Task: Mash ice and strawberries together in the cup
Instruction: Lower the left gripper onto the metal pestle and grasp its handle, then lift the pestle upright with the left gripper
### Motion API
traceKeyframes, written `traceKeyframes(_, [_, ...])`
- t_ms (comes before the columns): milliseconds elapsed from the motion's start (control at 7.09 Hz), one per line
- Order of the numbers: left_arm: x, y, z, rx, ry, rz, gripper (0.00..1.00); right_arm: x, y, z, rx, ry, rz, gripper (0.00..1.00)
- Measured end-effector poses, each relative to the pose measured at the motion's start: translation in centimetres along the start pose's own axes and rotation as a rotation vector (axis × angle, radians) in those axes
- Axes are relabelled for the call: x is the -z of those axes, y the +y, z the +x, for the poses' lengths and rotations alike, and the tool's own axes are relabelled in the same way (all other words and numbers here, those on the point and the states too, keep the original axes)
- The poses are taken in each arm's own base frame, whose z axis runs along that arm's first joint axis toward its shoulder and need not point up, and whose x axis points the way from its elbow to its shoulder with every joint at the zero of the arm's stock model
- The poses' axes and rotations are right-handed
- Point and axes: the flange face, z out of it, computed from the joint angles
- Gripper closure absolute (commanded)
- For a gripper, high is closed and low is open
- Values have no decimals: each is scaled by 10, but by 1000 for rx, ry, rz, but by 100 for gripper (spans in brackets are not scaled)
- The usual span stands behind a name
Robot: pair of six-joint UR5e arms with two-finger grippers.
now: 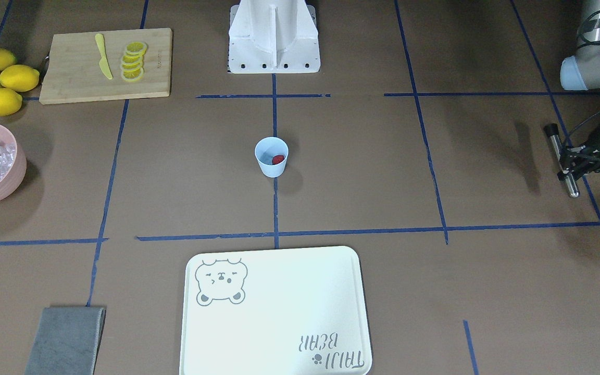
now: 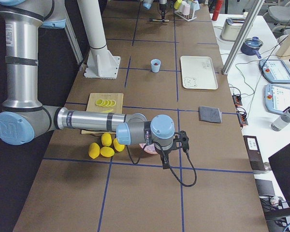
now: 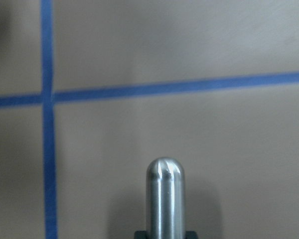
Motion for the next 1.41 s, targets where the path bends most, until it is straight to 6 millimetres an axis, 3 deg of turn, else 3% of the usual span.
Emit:
traceKeyframes(282, [66,-35,34,-52,18,167,100,6,0,-6,7,-3,8,1])
traceKeyframes(564, [127,-57,73,-74,-17,365,100,17,4,-17,22,1,25,1])
traceKeyframes(846, [180,-72,134,-39,4,564,100,20,8,-20,27,0,30,1])
traceKeyframes(987, [187,-74,165,-45,9,673,100,21,8,-22,28,-3,31,1])
traceKeyframes(1128, [180,-70,201,-65,25,794,100,21,8,-23,29,-4,31,1])
traceKeyframes(1411, [169,-63,288,-107,114,995,100,23,4,-25,17,-6,19,1])
